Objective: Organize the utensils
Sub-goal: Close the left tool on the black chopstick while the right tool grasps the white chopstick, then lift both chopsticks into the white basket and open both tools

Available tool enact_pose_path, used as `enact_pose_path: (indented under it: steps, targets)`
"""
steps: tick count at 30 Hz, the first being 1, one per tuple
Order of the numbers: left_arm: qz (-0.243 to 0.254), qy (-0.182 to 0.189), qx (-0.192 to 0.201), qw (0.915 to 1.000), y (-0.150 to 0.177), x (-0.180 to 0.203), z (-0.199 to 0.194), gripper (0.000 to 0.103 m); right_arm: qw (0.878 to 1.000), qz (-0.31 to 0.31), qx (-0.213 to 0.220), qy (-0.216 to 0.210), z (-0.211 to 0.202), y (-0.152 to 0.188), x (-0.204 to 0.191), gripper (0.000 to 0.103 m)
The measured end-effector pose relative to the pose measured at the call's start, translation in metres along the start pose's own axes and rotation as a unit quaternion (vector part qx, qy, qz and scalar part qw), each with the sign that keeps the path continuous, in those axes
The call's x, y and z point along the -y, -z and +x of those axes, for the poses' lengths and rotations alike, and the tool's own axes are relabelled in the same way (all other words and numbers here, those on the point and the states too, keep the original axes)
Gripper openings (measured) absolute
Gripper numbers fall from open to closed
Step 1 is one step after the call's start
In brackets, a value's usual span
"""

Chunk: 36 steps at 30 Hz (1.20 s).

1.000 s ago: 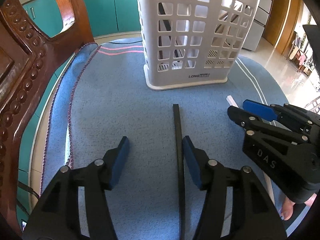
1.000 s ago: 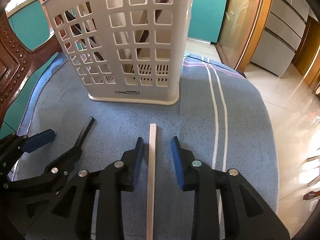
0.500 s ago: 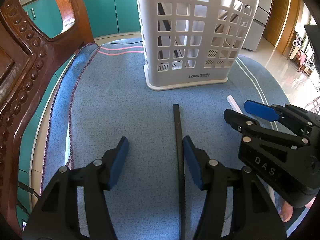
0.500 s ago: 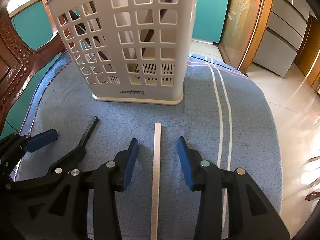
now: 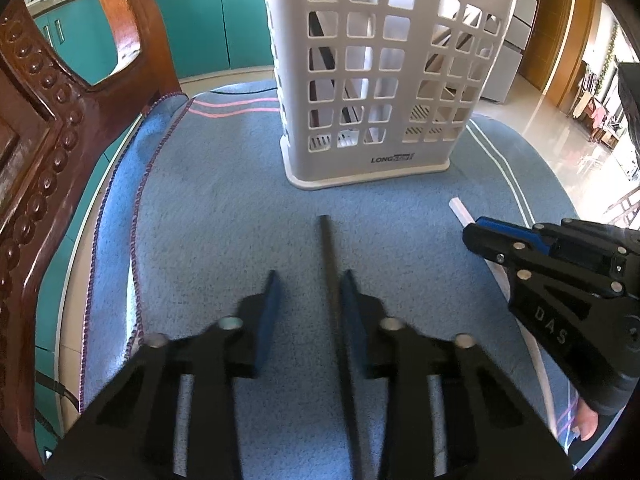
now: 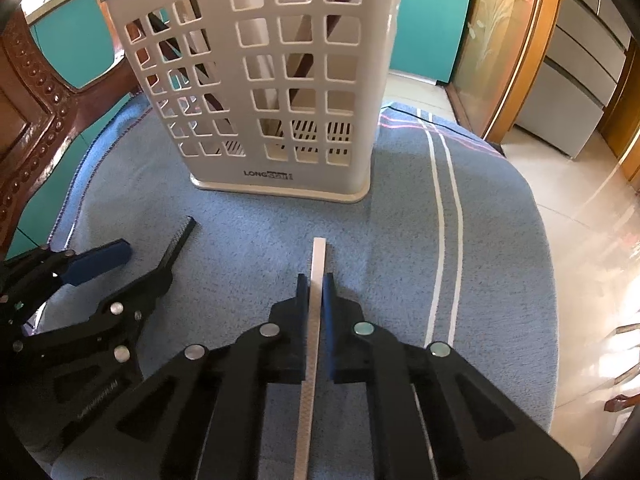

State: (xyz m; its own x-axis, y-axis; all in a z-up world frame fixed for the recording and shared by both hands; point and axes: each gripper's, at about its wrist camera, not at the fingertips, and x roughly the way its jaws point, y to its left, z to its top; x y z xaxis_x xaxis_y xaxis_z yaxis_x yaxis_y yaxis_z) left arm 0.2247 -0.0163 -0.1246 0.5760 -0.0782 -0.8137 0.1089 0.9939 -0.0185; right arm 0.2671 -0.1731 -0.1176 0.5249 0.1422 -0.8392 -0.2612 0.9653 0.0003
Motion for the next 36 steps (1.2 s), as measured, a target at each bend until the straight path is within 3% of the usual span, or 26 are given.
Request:
enact_pose_path:
  steps: [1,5,11,14,18,23,28,32,36]
  targets:
    - [0.0,0.0,0.001,1.0,-0.001,0.0,0.0,0.009,1.0,0.004,0.001,-0.006,-0.001,0.0,0.003,0.007]
    - [-0.016,0.003,0.013,0.9998,-0.005,-0.005,-0.006,0.007,0.999,0.022,0.014,-0.024,-0.009,-0.002,0.012,0.007]
    - [-0.022,0.01,0.097,0.995,-0.023,-0.014,-0.065,0.007,0.994,0.036,0.08,-0.071,-0.062,-0.016,0.031,0.007]
    - [-0.021,0.021,0.145,0.989,-0.03,-0.017,-0.103,0.007,0.984,0.05,0.133,-0.112,-0.11,-0.023,0.046,0.007]
    - [-0.022,0.025,0.193,0.9806,-0.038,-0.016,-0.141,0.007,0.967,0.068,0.204,-0.134,-0.17,-0.03,0.063,0.007]
    - [-0.033,0.022,0.212,0.9764,-0.044,-0.019,-0.147,0.007,0.94,0.084,0.287,-0.167,-0.227,-0.056,0.072,0.007]
    - [-0.041,0.015,0.193,0.9801,-0.039,-0.019,-0.131,0.007,0.91,0.104,0.368,-0.16,-0.266,-0.092,0.08,0.007]
    - [-0.042,0.015,0.196,0.9795,-0.039,-0.021,-0.131,0.007,0.889,0.114,0.431,-0.101,-0.276,-0.113,0.081,0.007]
    - [-0.045,0.016,0.208,0.977,-0.032,-0.024,-0.14,0.007,0.902,0.098,0.414,-0.065,-0.242,-0.128,0.076,0.007]
